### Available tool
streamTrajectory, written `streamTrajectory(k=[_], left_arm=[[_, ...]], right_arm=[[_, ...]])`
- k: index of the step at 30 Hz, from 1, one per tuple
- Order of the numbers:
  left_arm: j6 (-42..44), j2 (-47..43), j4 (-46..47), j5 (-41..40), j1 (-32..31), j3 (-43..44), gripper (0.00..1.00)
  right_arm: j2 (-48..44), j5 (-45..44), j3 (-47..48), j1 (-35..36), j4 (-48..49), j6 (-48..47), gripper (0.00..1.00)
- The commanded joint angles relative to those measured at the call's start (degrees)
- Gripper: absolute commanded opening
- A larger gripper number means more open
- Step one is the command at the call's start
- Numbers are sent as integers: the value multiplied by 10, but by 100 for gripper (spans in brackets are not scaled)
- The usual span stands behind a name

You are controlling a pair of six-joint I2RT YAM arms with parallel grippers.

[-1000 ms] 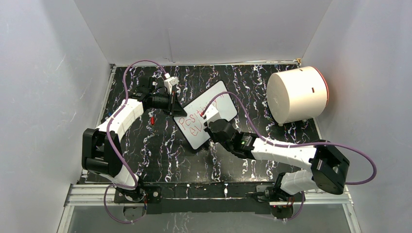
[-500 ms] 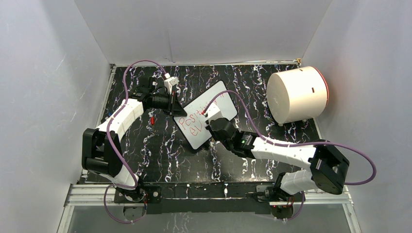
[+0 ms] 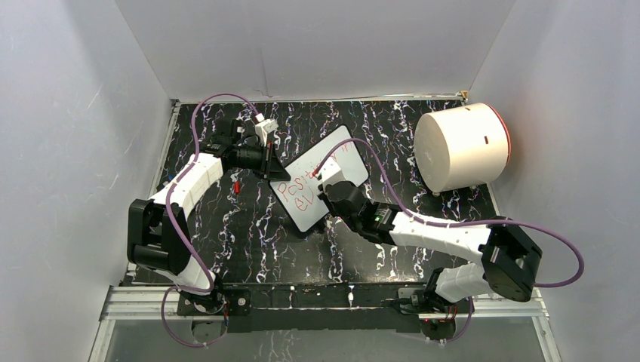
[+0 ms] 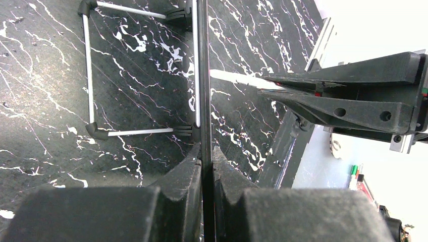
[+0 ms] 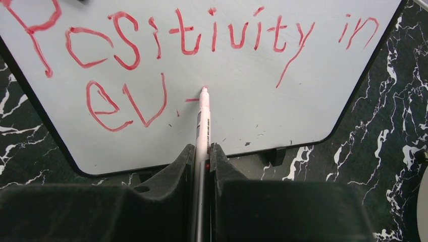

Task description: Write a sentence on the whiteboard

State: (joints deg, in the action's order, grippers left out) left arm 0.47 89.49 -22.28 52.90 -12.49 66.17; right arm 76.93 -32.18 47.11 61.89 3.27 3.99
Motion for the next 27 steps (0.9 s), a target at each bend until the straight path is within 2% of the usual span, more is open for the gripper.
streamTrajectory(k=[1,27], left_arm=[[8,21,-43,-26,-5,-8,0],[7,22,-43,-29,-5,-8,0]], right_arm=[[6,17,33,-3,49,-11,0],[-6,76,5,-2,-28,18,0]])
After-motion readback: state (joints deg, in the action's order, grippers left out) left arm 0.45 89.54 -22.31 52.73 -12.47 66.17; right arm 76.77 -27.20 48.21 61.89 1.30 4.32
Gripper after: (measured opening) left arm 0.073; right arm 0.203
